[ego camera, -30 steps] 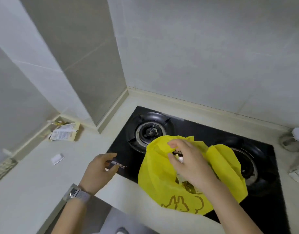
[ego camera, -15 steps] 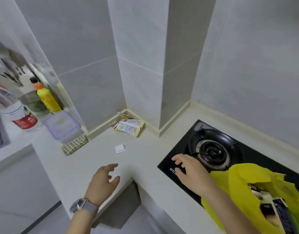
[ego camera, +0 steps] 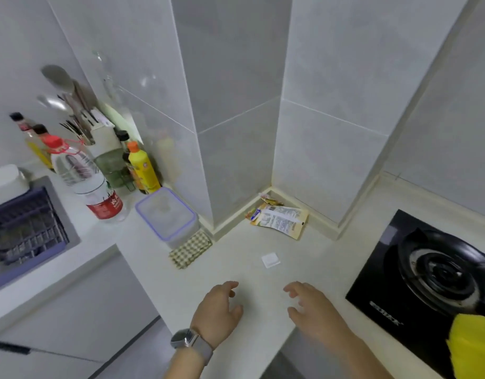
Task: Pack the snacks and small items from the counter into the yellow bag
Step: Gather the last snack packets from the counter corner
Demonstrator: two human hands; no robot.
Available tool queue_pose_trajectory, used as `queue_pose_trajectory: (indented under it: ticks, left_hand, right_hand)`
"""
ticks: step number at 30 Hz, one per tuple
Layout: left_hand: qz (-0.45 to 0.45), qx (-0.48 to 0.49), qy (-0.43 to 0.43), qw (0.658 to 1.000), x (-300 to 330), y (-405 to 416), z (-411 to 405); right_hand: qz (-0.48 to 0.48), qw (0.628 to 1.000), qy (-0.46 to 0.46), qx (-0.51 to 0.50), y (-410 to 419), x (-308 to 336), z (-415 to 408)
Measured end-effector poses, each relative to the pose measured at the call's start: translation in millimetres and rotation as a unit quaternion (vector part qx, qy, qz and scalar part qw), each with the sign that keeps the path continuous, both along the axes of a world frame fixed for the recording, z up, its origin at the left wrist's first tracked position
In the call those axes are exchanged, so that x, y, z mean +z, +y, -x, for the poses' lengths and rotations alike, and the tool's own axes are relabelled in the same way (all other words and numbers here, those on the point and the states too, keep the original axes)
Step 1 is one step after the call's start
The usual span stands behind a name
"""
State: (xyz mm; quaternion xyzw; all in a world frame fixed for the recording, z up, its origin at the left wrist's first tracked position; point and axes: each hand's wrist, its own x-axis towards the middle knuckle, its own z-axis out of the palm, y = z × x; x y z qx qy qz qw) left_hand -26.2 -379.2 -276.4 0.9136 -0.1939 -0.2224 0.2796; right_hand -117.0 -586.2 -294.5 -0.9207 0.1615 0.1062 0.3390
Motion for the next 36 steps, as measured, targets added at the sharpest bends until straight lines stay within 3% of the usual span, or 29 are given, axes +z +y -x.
queue_pose_trajectory:
  ticks: [12, 17, 25, 33, 36]
  left_hand:
    - [0.076, 0.071, 0.028, 0.994, -26, 28, -40]
    - [0.067, 0.067, 0.042, 0.995, -30, 14, -47]
    - [0.065, 0.091, 0.044, 0.993, -31, -9, -85]
    - [0.07, 0.094, 0.067, 0.991, -37, -32, -95]
    - [0.082, 0.085, 0.079, 0.99, -37, -42, -93]
  right_hand:
    - [0.198, 0.978, 0.059, 0.036, 7, -16, -99]
    - [0.214, 0.973, 0.049, 0.064, 4, -26, -141]
    - [0.253, 0.953, 0.122, 0.116, -5, -57, -167]
    - [0.25, 0.957, 0.067, 0.132, -10, -71, -152]
    - [0.257, 0.96, -0.015, 0.112, -11, -71, -148]
